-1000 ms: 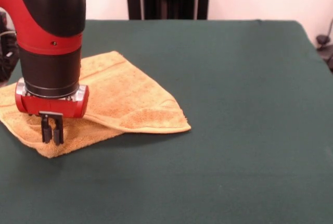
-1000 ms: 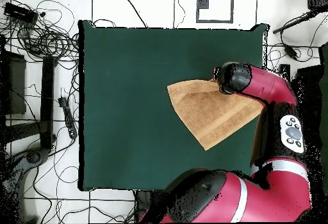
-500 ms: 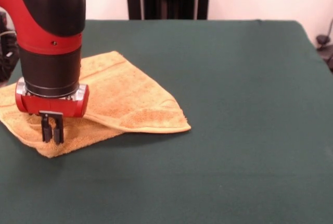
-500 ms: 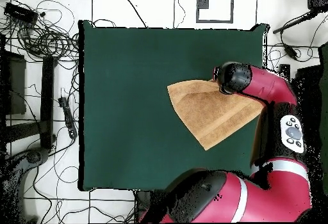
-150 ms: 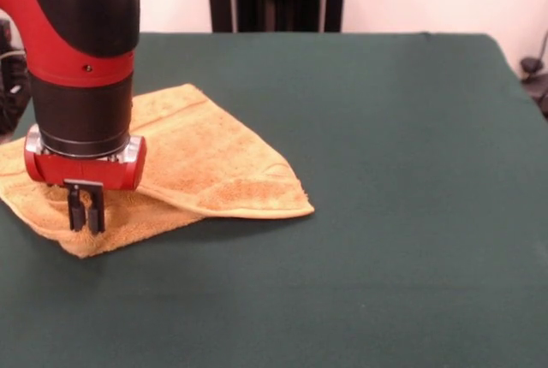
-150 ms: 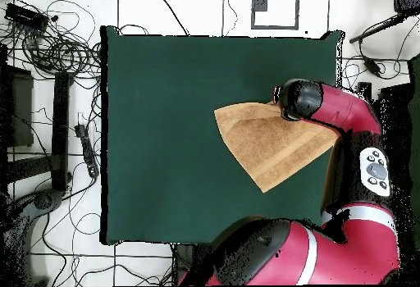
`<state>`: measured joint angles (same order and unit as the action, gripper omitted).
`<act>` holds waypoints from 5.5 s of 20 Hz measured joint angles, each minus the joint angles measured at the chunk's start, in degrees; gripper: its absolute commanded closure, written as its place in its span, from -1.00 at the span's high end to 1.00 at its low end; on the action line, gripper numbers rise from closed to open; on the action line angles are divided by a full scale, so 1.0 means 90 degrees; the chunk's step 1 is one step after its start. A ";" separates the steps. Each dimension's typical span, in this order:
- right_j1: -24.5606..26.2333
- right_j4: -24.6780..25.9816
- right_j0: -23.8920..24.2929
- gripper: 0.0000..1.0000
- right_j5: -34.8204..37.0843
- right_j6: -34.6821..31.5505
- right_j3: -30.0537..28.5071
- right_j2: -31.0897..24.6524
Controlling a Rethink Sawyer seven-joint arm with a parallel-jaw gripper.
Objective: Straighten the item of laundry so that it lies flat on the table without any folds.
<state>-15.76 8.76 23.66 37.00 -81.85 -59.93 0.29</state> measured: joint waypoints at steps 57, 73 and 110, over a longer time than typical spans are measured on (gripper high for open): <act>-0.1133 0.0006 0.0013 1.00 0.3328 0.0000 0.0763 0.0001; -0.0615 0.0075 0.0441 1.00 0.2455 0.0000 0.0746 -0.0001; 0.0029 0.0164 0.0234 1.00 0.1672 0.0000 0.0363 -0.0003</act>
<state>-15.50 10.23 25.76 52.05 -81.85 -56.66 0.27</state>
